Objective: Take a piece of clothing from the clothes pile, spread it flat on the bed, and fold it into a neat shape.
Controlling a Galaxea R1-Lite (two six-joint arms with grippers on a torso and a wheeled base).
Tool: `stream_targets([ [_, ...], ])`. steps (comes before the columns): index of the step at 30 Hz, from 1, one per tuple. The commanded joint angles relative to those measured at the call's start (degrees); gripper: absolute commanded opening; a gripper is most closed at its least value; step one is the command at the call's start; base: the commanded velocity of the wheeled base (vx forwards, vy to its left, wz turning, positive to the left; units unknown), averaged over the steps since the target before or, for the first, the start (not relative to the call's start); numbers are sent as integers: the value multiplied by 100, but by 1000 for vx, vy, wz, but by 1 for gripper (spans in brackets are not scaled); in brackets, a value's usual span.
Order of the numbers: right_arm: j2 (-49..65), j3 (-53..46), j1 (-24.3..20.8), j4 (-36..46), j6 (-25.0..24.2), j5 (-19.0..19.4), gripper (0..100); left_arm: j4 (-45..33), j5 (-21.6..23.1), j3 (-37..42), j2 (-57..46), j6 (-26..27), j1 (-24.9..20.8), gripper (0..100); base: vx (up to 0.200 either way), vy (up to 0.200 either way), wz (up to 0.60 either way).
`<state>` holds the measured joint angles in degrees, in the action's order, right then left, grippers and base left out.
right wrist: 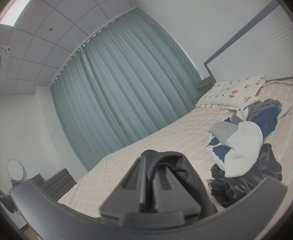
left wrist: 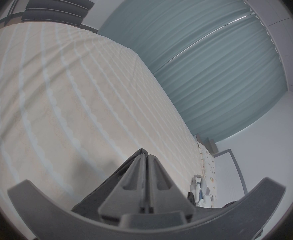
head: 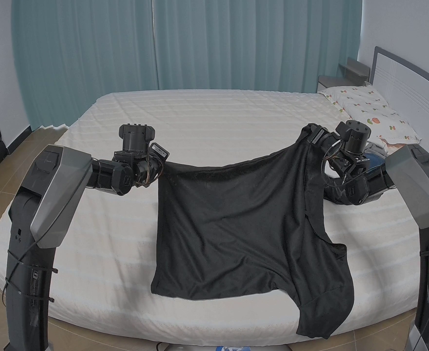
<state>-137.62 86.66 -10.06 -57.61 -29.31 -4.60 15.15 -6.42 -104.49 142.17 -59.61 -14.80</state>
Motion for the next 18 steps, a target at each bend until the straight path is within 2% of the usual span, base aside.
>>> stream_targets([
  [1, -511, 193, -14, -13, 4, -15, 100, 5, -184, -415, 549, -24, -14, 100, 0, 0, 0],
  [6, -986, 360, 13, 48, 118, -15, 100, -91, -527, -845, 909, -24, -23, 100, 0, 0, 0],
  [12, -819, -264, 162, 242, 540, 3, 100, -469, -535, -766, 804, -33, 47, 100, 0, 0, 0],
  [15, -749, -466, 329, 321, 918, 46, 100, -830, -483, -696, 549, -59, 74, 100, 0, 0, 0],
  [18, -608, -686, 443, 312, 936, 108, 100, -1129, -351, -441, 268, -121, 91, 100, 0, 0, 0],
])
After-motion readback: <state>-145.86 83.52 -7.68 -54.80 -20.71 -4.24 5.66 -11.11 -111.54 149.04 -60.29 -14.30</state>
